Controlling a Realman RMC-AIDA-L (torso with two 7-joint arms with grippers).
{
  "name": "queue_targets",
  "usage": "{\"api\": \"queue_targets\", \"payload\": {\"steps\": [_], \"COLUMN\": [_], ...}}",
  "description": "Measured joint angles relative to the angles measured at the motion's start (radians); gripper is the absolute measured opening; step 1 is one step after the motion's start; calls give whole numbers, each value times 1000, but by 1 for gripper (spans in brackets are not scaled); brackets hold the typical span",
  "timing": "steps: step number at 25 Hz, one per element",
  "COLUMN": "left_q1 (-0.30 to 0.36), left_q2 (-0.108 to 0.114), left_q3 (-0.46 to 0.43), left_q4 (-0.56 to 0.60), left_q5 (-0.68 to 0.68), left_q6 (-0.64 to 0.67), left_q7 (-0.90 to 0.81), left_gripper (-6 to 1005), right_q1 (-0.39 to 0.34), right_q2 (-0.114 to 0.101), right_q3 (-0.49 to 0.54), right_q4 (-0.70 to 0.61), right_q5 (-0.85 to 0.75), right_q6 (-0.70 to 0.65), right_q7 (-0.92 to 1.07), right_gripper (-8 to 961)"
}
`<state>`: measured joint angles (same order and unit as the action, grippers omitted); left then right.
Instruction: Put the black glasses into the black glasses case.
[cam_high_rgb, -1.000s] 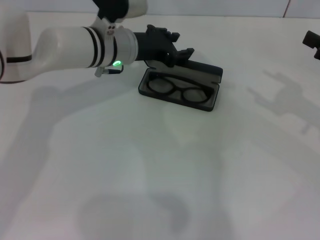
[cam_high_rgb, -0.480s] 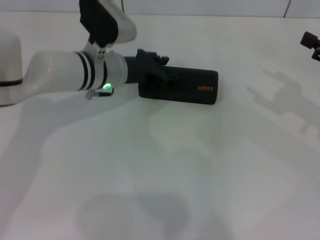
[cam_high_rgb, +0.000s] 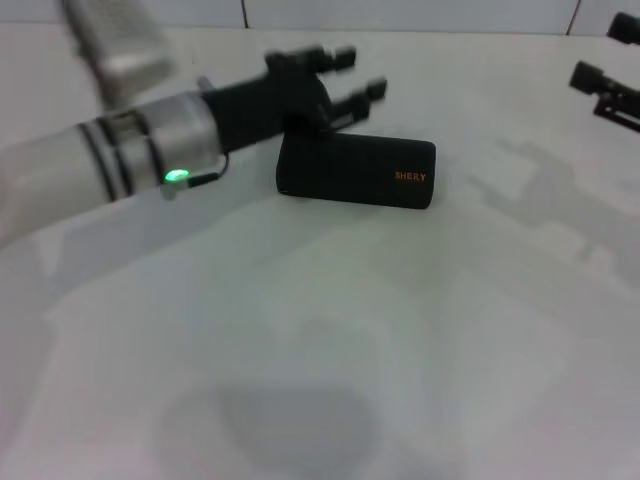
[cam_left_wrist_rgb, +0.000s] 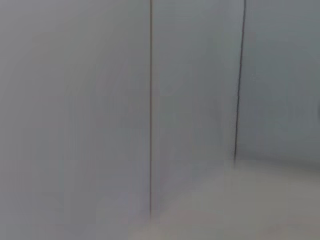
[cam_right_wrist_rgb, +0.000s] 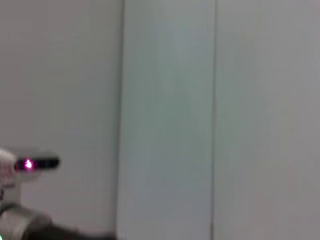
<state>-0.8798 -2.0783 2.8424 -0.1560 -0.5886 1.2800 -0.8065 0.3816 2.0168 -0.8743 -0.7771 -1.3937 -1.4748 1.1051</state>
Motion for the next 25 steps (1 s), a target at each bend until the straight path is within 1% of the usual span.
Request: {"api": "queue_targets", "payload": {"steps": [1,2,5,6,7,10,11,13,14,15,16,17,19,21,25], "left_q1": [26,47,105,117,145,206,231,281,294,307,313,317,319,318,316], "left_q2": [4,9,28,34,45,57,56,41,32,23,19,18,23,26,21], "left_q3": [0,0,1,1,1,1,2,1,1,1,1,2,2,2,2], "left_q4": [-12,-21,-44,-47,-54,-58,-58,-58,-59,-58,-58,-58,-58,-59,-77], "left_q5": [-53,-88,-161,-170,-186,-198,-204,-218,-224,-223,-212,-185,-123,-90,-63], "left_q6": [94,159,324,356,410,455,458,463,468,474,483,493,510,513,514], "left_q7": [16,21,23,24,28,62,87,150,180,209,228,239,244,244,245], "left_gripper": [553,554,558,560,561,581,597,628,644,684,723,763,842,848,861], "right_q1": [5,9,34,44,54,85,101,125,135,142,151,176,185,196,196], "right_q2": [0,0,1,2,3,6,7,10,10,9,9,5,5,5,7], "right_q3": [-12,-25,-93,-123,-151,-247,-277,-308,-317,-321,-325,-326,-327,-328,-338], "right_q4": [0,0,3,4,5,18,35,76,99,116,133,167,174,180,181], "right_q5": [0,0,2,2,1,1,5,17,27,37,47,58,57,54,53], "right_q6": [0,-1,-4,-5,-4,3,4,5,5,5,5,4,4,7,12], "right_q7": [-4,-8,-33,-43,-52,-93,-120,-167,-184,-195,-202,-208,-209,-210,-218], "right_gripper": [693,693,693,693,693,693,693,693,693,693,693,693,693,693,693]}}
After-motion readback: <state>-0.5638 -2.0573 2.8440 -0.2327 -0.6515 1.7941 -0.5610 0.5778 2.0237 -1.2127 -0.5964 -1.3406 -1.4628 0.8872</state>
